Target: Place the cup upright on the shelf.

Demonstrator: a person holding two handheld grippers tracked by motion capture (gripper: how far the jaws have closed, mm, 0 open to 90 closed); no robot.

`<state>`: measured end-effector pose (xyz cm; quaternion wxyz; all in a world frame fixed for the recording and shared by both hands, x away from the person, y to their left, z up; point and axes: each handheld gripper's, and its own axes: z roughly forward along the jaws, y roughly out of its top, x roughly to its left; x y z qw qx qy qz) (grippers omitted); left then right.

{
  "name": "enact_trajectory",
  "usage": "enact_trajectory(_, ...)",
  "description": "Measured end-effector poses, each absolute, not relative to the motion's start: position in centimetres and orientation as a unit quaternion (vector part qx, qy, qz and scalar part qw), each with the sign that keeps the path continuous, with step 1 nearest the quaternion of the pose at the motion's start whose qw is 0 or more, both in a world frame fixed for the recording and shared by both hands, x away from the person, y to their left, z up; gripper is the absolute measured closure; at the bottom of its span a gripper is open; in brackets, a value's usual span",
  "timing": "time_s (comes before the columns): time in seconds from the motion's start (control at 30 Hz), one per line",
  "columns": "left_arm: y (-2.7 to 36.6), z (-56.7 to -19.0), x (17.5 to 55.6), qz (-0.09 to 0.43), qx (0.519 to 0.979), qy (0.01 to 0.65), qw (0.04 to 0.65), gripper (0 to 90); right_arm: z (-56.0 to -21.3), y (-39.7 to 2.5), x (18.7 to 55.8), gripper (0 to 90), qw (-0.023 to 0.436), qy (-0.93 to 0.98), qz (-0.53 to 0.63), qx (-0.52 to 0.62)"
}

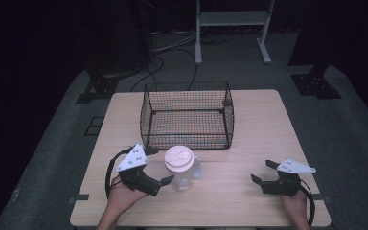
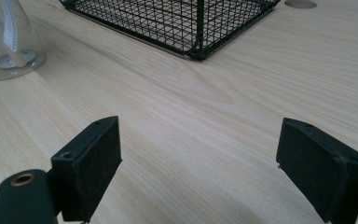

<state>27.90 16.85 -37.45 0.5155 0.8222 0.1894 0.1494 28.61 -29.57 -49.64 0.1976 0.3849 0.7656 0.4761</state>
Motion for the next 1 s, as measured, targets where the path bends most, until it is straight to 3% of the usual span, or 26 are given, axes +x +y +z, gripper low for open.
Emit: enact_trajectory(1.0,14.1,-38.2,29.9,0.113,0.86,0.183,0.463,0.0,-49.6,-29.6,28.6,12.9,0.195,0.766,0.479,0.382)
